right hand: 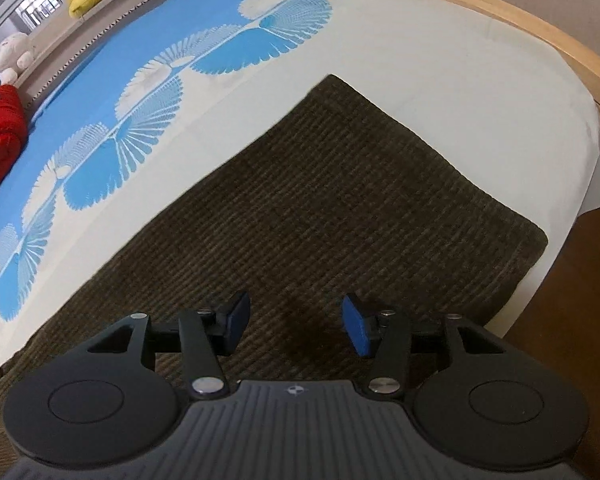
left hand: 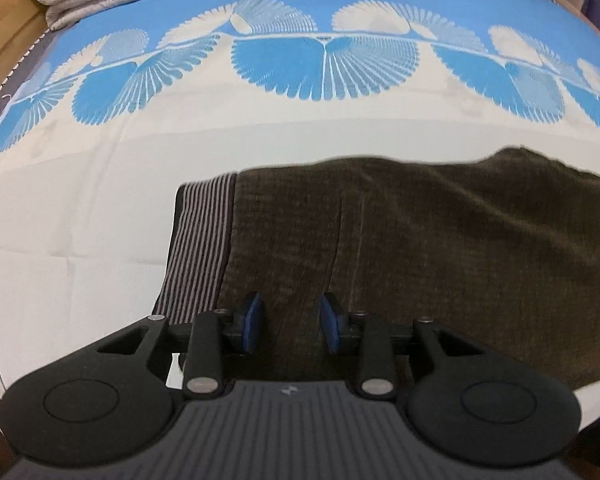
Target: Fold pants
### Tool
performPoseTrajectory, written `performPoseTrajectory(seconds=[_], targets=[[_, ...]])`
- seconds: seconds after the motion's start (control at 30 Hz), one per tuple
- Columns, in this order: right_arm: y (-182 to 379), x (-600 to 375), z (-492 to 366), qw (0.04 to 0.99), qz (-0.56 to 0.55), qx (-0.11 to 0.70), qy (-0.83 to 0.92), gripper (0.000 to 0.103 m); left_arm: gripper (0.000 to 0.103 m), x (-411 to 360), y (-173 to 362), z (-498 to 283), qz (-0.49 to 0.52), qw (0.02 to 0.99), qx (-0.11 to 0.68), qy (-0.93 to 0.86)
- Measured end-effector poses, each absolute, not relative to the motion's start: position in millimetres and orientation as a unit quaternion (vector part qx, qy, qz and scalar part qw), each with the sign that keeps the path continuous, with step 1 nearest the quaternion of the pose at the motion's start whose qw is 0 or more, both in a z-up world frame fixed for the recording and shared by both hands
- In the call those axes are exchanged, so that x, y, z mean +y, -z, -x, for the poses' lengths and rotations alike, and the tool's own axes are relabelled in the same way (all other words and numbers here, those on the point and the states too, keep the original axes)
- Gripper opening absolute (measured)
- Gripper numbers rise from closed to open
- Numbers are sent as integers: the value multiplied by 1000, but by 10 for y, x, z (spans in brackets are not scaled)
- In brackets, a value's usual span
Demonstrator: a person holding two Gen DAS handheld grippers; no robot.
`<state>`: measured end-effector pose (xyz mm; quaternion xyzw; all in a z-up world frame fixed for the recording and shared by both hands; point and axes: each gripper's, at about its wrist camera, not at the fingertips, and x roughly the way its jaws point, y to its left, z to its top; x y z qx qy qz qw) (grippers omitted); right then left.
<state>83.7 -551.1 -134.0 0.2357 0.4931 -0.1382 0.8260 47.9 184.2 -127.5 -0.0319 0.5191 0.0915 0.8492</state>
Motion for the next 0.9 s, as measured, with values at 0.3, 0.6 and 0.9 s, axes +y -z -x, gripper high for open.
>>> performPoseTrajectory(seconds=[0.3,0.6,0.9], targets=[[1533,-5676,-793,806,-229,519,170,54,37,1802,1254,-675,45,857,504,-102],[1340,-5896,-617,823,-234,456,243,54,38,1877,1574,-829,45,836,528,-145],[1402,-6660,-52,763,-405,375,337,55,46,1841,1603,-926,48,835,528,-148]])
